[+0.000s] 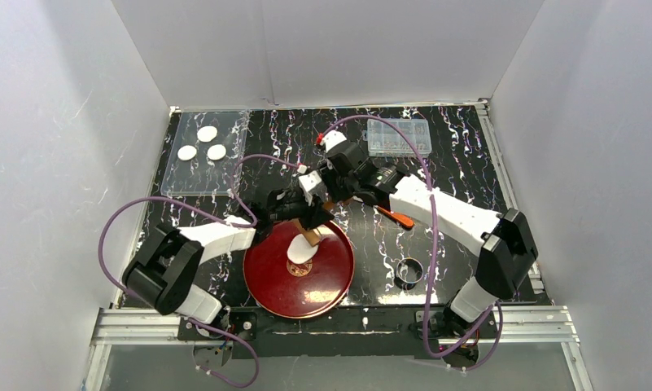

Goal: Roll out the dumpling wrappers from the dough
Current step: Flatten out the dough on the work surface.

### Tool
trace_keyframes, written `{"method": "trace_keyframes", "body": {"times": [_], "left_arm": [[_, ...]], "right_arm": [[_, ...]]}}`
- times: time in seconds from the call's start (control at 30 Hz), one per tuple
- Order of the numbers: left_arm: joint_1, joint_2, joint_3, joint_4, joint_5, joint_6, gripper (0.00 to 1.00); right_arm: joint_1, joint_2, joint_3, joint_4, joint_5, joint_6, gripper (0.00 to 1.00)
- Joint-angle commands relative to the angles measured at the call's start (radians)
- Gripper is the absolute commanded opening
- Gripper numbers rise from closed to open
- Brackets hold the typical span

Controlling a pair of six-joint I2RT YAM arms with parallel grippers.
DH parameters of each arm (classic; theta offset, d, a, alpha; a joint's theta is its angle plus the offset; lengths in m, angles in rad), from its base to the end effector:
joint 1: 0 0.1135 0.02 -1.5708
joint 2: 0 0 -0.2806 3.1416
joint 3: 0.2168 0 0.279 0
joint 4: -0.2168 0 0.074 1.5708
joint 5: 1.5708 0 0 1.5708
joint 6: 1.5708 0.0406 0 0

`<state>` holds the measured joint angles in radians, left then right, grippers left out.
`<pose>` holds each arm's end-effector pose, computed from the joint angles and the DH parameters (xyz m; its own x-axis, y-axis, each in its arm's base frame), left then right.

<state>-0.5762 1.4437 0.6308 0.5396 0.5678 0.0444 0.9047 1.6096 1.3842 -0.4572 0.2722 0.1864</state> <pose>0.2560 -0.1924 0.2060 -0.1864 0.1658 -0.9684 0.9027 0.4179 -0.1023 0.2543 0.3059 0.3201 -0.4995 -0.3467 -0.7939 -0.5453 0.8380 -0.0229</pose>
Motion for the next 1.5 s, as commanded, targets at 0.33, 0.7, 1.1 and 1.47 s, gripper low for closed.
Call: {"method": "trace_keyframes", "body": {"times": [0.33,0.7,1.1,1.47], "left_arm": [[-0.027,0.062,0.052,-0.028,-0.05,0.021,0.35],[-0.028,-0.029,0.052,-0.111,-0.041,-0.013,0.42],[-0.037,-0.091,0.004,-0.039,-0.017,0.136,0.61],[-0.037,-0.171,-0.172,0.286,-0.071,0.024,0.75]], "right_arm": [[0.082,-0.118,-0.088,0.041,-0.217,0.097,0.01],[0.082,-0.084,-0.029,0.069,-0.265,0.142,0.01],[0.07,-0.06,0.113,-0.049,-0.37,0.22,0.01],[0.043,-0.098,0.082,0.0,-0.421,0.29,0.01]]}}
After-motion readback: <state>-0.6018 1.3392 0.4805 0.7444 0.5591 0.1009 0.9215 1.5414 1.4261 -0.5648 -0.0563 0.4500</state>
